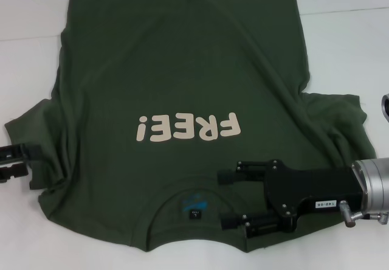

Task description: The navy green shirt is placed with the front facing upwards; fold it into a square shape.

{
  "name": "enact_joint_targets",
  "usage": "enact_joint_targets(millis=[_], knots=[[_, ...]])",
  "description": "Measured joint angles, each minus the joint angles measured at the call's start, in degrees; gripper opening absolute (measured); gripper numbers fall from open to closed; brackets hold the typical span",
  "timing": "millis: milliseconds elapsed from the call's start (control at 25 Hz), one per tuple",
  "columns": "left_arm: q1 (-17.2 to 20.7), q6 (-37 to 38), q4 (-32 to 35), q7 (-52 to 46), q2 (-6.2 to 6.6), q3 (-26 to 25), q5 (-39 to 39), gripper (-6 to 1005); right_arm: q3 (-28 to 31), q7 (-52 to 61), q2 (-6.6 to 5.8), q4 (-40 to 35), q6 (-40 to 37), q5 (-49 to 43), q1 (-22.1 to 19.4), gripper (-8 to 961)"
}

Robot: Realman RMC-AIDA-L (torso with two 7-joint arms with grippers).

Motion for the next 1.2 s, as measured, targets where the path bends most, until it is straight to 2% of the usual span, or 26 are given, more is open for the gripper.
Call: enact_joint_targets(millis=[480, 720, 1040, 1200], knots=[[-1.2, -1.7, 0.5, -1.4, 0.11, 0.7, 0.8, 778, 0.3, 0.1, 0.00, 0.0, -0.4, 0.0, 0.0, 879], [-2.0, -3.4, 0.5, -4.9, 0.42, 1.9, 3.6, 777, 0.2, 1.9, -0.05, 0.0, -0.2, 0.0, 0.5, 879], [-2.2, -4.7, -0.1, -5.7, 0.50, 2.1, 3.8, 690, 0.2, 2.1, -0.17, 0.0, 0.0, 0.0, 0.6, 879], [-2.5, -6.4, -1.0, -6.2, 0.59, 3.3, 4.4, 691, 0.4, 2.1, -0.17, 0.0, 0.0, 0.0, 0.5, 879]])
